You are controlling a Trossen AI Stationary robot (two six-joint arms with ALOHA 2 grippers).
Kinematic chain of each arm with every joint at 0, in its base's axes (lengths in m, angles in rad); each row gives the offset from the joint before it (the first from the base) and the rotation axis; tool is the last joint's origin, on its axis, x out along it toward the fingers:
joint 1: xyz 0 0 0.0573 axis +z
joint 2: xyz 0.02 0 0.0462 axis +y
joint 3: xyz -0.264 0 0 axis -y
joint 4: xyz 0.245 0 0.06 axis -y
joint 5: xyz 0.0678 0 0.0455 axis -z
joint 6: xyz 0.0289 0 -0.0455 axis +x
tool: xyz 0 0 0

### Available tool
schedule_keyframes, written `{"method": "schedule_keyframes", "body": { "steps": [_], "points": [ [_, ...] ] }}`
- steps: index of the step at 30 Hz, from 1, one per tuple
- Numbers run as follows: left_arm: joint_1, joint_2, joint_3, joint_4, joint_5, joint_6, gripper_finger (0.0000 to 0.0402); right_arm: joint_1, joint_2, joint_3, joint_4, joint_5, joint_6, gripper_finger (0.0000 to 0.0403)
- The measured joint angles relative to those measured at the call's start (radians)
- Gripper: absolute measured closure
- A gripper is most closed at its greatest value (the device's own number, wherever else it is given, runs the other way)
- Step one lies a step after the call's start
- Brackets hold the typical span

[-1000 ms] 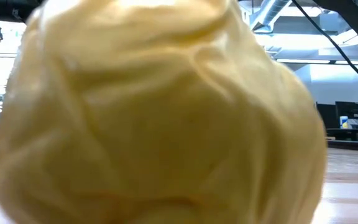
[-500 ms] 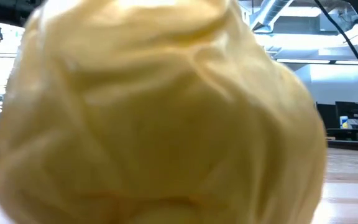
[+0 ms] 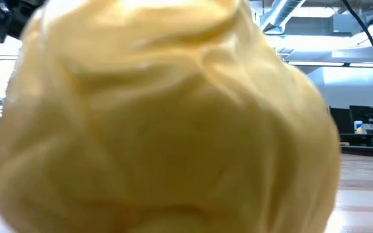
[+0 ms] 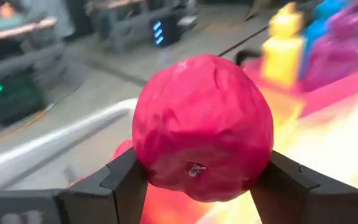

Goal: Pick & Place Food Item
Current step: Put the red apple into the transparent bin

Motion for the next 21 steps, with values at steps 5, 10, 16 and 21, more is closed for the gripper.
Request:
{"method": "schedule_keyframes", "body": {
  "steps": [5,10,16,21],
  "points": [
    [0.089,0.139,0.0,0.03,-0.047,-0.022,0.018,0.019,0.0,0.001,-0.038,0.047,0.012,0.004],
    [0.158,0.266,0.004,0.109,-0.047,-0.035,0.018,0.017,0.0,0.001,-0.068,0.049,0.037,0.004],
    [0.155,0.297,0.005,0.14,-0.028,-0.027,0.0101,0.025,0.0,0.001,-0.08,0.068,0.045,0.004],
    [0.154,0.237,-0.002,0.11,0.037,-0.019,0.0032,0.022,0.0,0.001,-0.091,0.085,0.041,0.004]
  ]
}}
